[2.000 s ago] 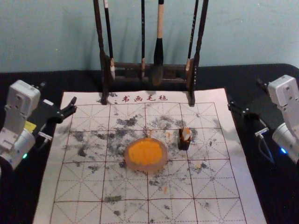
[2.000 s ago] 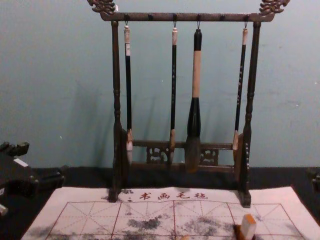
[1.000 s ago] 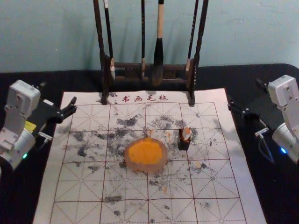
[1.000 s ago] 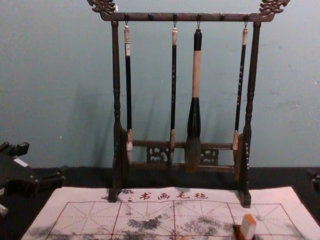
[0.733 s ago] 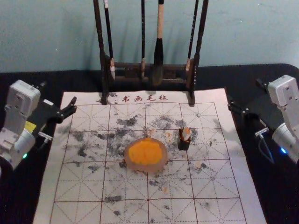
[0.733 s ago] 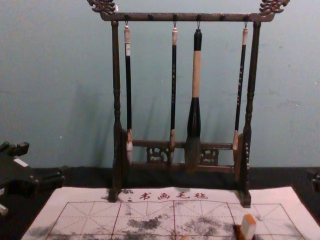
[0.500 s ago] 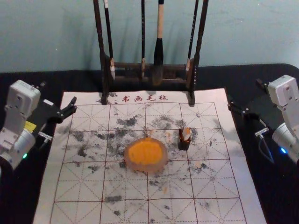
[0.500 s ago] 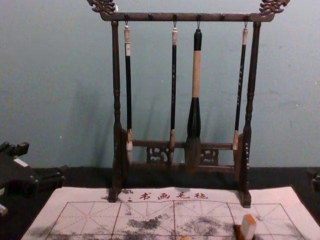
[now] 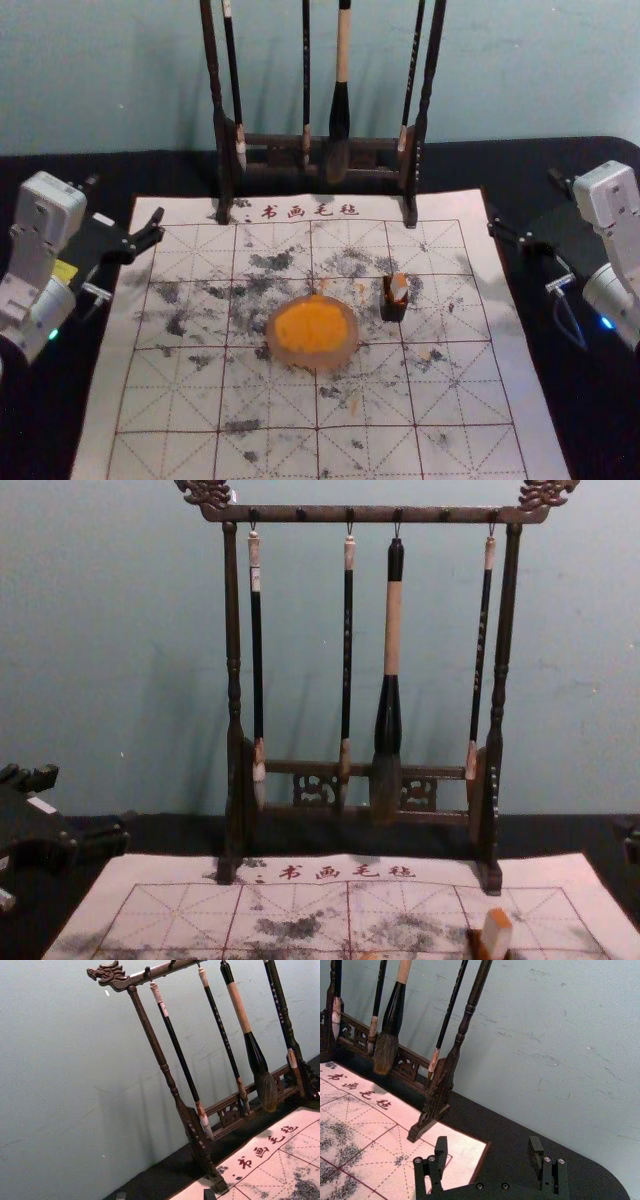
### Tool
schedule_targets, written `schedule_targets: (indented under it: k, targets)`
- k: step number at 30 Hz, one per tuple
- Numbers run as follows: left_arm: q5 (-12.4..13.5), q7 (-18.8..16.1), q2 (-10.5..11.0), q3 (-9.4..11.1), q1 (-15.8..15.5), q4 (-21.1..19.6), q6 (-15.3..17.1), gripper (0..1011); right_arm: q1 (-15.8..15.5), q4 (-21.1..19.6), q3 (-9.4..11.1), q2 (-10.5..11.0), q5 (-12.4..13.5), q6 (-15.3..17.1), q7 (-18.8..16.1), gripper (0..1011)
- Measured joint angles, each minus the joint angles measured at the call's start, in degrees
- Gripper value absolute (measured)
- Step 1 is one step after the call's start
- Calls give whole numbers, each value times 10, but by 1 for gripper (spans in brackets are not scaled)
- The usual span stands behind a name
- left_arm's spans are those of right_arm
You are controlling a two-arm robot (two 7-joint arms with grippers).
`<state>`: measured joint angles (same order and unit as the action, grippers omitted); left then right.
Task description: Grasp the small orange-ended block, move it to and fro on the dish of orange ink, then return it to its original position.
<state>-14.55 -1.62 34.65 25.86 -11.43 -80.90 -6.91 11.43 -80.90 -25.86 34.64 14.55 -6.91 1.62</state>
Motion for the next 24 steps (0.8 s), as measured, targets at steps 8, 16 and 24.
schedule_targets:
  k: [8, 16, 24]
  targets:
    - [0, 0, 0, 0, 0, 0, 0, 1001, -4, -3, 3, -2, 1, 0, -5, 1000]
    - [0, 0, 0, 0, 0, 0, 0, 1001, -37, -42, 8, 2, 23, 27, -42, 1000]
    - [0, 0, 0, 0, 0, 0, 0, 1001, -86, -95, -1, 8, 44, 77, -83, 1002]
